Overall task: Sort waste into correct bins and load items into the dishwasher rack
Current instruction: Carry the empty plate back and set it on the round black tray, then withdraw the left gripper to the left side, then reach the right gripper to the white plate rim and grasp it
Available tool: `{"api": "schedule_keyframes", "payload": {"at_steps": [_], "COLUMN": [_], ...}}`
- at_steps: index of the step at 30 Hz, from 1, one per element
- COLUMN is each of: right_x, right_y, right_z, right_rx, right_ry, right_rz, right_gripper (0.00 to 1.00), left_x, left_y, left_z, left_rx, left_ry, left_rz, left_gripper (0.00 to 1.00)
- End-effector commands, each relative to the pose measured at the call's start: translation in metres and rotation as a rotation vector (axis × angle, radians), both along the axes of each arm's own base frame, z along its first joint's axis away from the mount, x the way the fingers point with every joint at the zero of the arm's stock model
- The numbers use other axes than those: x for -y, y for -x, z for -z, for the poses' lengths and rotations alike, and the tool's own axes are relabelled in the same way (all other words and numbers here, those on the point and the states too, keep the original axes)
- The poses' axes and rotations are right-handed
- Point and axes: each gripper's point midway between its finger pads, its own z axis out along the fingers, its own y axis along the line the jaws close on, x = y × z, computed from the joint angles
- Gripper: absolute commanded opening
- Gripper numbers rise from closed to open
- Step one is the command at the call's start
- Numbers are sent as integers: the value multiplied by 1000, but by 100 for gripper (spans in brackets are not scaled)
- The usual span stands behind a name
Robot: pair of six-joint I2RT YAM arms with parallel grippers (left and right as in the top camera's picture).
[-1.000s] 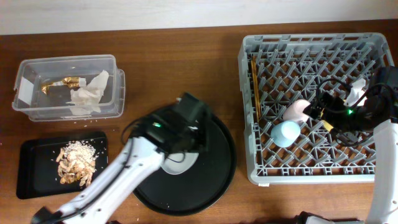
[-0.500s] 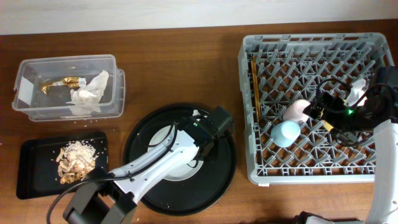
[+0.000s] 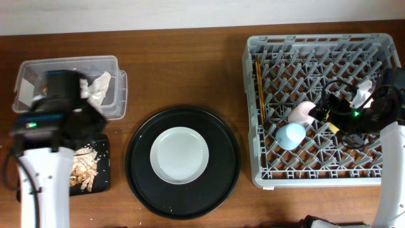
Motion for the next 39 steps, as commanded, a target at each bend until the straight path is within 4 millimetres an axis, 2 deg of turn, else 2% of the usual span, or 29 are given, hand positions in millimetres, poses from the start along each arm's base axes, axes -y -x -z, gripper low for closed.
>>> {"api": "schedule_keyframes", "payload": {"at_steps": [1,2,3,4,5,6,7,8,9,10,11,12,13,14,15,25,28,30,31,32,33,36,39], "right_x": [2,2,2,2,2,2,2,2,2,2,2,2,2,2,2,2,0,-17,-38,-69,-90,-135,-168], "right_y": [1,1,1,1,1,1,1,1,1,1,1,1,1,1,1,1,-10,-12,-10,-11,-7,14,29], "right_z": [-6,-6,-6,-6,-6,-6,-6,-6,-6,-6,-6,-6,-6,-6,-6,-6,-11,-18,-26,-45,-52,-32,-12], "right_rx": [19,19,19,19,19,19,19,19,19,19,19,19,19,19,19,19,70,96,112,204,251,127,17], "right_ry": [18,18,18,18,18,18,18,18,18,18,18,18,18,18,18,18,-2,-109,-227,-349,-381,-270,-96], "right_rz": [3,3,3,3,3,3,3,3,3,3,3,3,3,3,3,3,-3,-18,-56,-212,-338,-525,-610], "right_gripper": [99,99,99,99,99,99,99,99,99,99,99,99,98,99,99,99,99,99,99,86,75,63,61], "left_x": [-51,-62,-69,-78,-85,-91,-92,-92,-92,-92,-92,-92,-91,-91,-92,-95,-95,-95,-95,-95,-95,-95,-95], "left_y": [15,20,21,24,26,28,28,27,27,27,27,28,29,29,28,29,29,29,29,29,29,29,29], "left_z": [9,14,17,21,24,26,28,31,31,31,31,31,32,31,31,31,31,31,31,31,31,31,31], "left_rx": [-35,-57,-68,-81,-91,-99,-105,-108,-108,-108,-109,-113,-117,-113,-107,-110,-111,-110,-110,-110,-110,-110,-111], "left_ry": [5,10,12,18,21,30,39,57,60,60,60,61,63,62,61,43,43,43,43,43,43,43,43], "left_rz": [-193,-235,-262,-296,-324,-345,-353,-354,-355,-355,-354,-354,-354,-359,-369,-376,-376,-376,-376,-376,-376,-376,-376], "left_gripper": [94,97,76,11,17,56,0,0,36,99,99,69,0,19,99,99,99,99,99,99,100,99,99]}}
